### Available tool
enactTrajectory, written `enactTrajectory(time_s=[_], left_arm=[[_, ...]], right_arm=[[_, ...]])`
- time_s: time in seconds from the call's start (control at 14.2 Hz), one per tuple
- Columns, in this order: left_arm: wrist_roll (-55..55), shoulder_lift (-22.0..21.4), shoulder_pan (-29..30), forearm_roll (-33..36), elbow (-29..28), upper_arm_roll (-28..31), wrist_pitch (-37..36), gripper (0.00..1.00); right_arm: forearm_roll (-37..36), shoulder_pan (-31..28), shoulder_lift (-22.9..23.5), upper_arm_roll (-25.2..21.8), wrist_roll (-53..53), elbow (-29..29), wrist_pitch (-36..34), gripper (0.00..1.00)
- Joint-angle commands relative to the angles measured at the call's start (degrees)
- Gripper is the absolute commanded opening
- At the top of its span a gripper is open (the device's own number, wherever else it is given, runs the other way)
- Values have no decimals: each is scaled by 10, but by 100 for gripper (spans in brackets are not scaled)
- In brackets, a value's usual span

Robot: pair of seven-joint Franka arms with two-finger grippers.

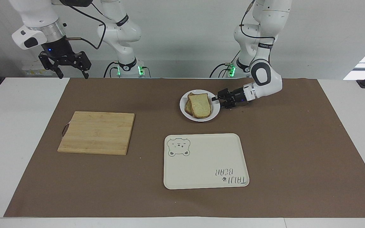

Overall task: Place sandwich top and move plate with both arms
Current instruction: 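Move the left gripper to the plate rim nearest the robot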

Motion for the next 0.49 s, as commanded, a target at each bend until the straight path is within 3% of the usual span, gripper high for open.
enactTrajectory(time_s=[0.0,0.28,0.42], left_arm=[[22,-10,-9,-18,-19,8,-9,53],[25,-9,-7,-19,-19,8,-10,25],[25,-8,-5,-19,-19,8,-10,17]], right_arm=[[-6,-1,-6,2,-6,-6,-3,100],[-6,-1,-6,2,-7,-6,-3,100],[-6,-1,-6,2,-7,-7,-3,100]])
